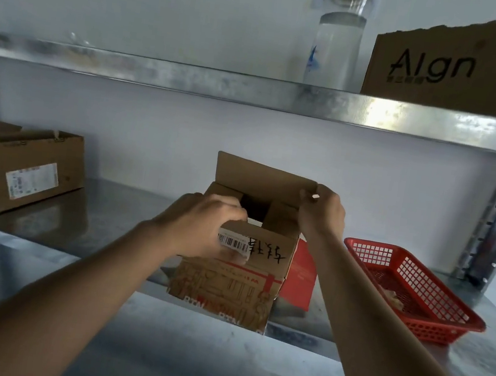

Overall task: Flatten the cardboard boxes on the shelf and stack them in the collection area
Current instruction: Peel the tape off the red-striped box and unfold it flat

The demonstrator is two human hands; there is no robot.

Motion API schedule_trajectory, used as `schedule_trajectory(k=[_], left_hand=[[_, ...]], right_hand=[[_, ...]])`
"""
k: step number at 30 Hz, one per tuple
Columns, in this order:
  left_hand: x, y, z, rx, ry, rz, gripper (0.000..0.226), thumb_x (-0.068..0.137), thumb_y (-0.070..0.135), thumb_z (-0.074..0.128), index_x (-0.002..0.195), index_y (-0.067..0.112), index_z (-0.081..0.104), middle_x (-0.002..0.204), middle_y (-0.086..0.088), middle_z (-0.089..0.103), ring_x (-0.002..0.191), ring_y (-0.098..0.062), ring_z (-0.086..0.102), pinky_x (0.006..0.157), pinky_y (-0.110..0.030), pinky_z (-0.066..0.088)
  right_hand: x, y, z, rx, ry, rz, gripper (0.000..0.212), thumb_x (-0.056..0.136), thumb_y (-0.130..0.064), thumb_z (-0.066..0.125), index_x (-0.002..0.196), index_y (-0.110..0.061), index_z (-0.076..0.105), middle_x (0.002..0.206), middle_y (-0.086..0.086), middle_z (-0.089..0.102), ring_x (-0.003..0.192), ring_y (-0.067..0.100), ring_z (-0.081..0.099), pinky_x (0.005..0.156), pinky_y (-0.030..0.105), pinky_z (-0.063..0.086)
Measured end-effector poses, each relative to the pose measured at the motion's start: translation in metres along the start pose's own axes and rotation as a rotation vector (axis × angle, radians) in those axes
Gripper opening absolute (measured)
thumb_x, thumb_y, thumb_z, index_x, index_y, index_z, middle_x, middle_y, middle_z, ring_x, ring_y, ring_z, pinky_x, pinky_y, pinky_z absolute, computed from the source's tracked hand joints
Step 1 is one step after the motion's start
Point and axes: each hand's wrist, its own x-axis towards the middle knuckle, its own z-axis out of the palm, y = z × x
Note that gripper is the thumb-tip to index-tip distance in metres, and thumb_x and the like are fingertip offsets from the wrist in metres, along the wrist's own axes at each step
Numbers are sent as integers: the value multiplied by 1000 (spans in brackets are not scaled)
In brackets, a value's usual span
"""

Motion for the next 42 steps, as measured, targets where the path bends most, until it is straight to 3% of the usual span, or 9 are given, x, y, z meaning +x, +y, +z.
schedule_trajectory(k=[3, 6, 13, 20, 23, 29, 32, 39, 42], left_hand=[[13, 7, -14, 83, -207, -155, 79, 66, 80, 76, 134, 44, 59, 160, 18, 37, 141, -17, 46, 107, -50, 48], [25, 15, -25, 141, -337, -263, 92, 62, 77, 80, 145, 49, 49, 172, 16, 11, 155, -24, 26, 114, -60, 36], [42, 23, -23, 367, -378, -462, 118, 55, 90, 74, 156, 45, 34, 155, -4, 11, 129, -37, 51, 102, -47, 49], [42, 26, -14, 521, -177, -336, 113, 51, 102, 58, 142, 37, 45, 144, -12, 20, 125, -40, 49, 102, -59, 48], [36, 25, -9, 494, -112, -285, 109, 54, 104, 54, 137, 33, 54, 133, -6, 19, 115, -31, 51, 87, -47, 59], [26, 24, -3, 434, -49, -279, 108, 58, 106, 47, 134, 30, 59, 132, -4, 23, 105, -26, 55, 82, -44, 62], [24, 24, 3, 412, -61, -320, 106, 58, 104, 51, 135, 31, 58, 137, -4, 22, 116, -29, 52, 88, -47, 61], [27, 14, -9, 383, -150, -336, 110, 49, 104, 58, 139, 42, 47, 152, -6, 17, 96, -32, 68, 90, -47, 59], [28, 7, -6, 363, -199, -333, 112, 52, 100, 64, 146, 42, 41, 157, -4, 13, 111, -34, 65, 93, -45, 57]], right_hand=[[5, -11, -6, 10, -4, -18, 30, 104, -32, 52, 131, -23, 63, 117, 5, 67, 102, 30, 64, 85, 46, 57], [5, -15, -11, 16, -39, -42, 30, 106, -30, 49, 133, -21, 61, 116, 4, 66, 99, 29, 65, 83, 46, 59], [7, -10, -15, -49, -48, -114, 19, 110, -29, 43, 117, -17, 56, 109, 4, 64, 92, 26, 63, 74, 45, 57], [20, -14, -18, -2, -15, -82, 23, 111, -35, 32, 113, -18, 47, 109, 4, 61, 93, 27, 60, 78, 50, 55], [20, -12, -10, 87, -86, -53, 24, 110, -42, 35, 112, -20, 42, 110, 6, 62, 89, 24, 60, 75, 49, 55], [9, -18, 13, -15, -228, 9, 104, 65, -44, 95, 132, -32, 16, 121, 8, 42, 107, 31, 48, 93, 49, 51], [11, -18, 17, -13, -259, 3, 95, 68, -33, 92, 126, -28, 18, 117, 8, 42, 84, 25, 51, 78, 42, 48], [24, -10, 20, 112, -242, 18, 79, 74, -35, 82, 125, -20, 25, 122, 9, 55, 108, 29, 56, 91, 50, 55], [38, -13, 18, 113, -377, 137, 75, 74, -35, 81, 120, -24, 23, 117, 10, 57, 104, 29, 61, 87, 47, 59]])
